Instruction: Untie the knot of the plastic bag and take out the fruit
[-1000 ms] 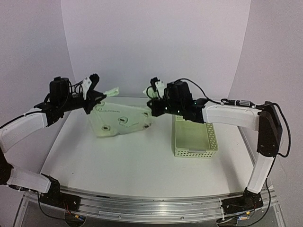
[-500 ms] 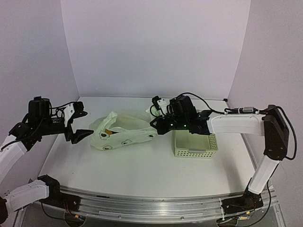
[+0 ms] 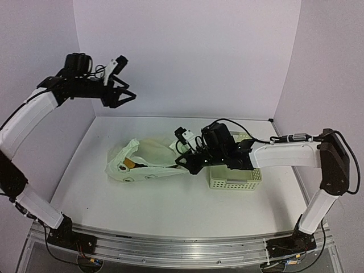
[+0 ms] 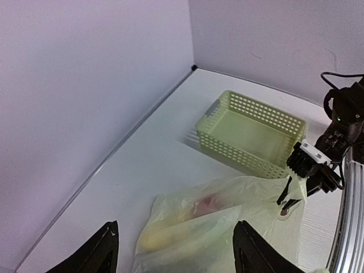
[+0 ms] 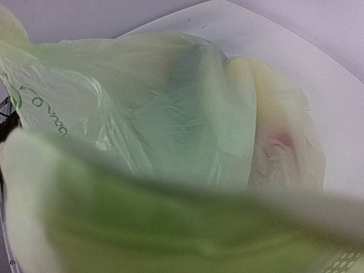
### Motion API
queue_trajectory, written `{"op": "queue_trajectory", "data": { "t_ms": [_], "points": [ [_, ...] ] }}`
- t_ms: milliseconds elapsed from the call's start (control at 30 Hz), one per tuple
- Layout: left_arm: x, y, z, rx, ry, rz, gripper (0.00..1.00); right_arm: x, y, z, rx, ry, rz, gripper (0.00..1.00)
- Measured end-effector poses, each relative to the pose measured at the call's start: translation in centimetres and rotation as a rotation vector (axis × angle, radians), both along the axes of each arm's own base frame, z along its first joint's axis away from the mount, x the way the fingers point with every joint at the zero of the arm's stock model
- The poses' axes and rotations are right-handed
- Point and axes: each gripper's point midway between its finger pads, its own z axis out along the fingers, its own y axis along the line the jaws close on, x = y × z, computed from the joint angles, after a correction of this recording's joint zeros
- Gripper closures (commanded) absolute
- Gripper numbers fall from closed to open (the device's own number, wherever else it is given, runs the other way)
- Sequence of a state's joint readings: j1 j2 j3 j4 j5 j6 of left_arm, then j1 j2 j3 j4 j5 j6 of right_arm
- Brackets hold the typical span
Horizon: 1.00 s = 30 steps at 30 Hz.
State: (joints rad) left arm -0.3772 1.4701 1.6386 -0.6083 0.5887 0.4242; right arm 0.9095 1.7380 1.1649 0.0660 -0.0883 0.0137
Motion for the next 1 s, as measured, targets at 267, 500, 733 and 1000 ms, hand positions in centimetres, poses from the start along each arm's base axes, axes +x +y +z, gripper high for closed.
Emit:
{"op": "queue_trajectory", "data": {
  "t_ms": [267,500,733,1000],
  "points": [
    [-7.2,-8.7,-14.5,0.312,0.312,-0.337,0.2,-0.4,-0.5,-0.2,0.012,-0.028,-0.023,0.86],
    [-12.1,-6.1,-21.6,0.552,0.413,-0.393,0.21,-0.3,0.0,0.5,0.035,-0.059,-0.039,0.86],
    [-9.8,-4.3,-24.8,0.679,0.326,-0.278,0.21,-0.5,0.2,0.8,0.045,-0.067,-0.033,0.86],
    [-5.9,-3.1,-26.9,0.771,0.148,-0.14,0.3,-0.6,0.3,1.1,0.056,-0.072,-0.029,0.85]
  ]
}}
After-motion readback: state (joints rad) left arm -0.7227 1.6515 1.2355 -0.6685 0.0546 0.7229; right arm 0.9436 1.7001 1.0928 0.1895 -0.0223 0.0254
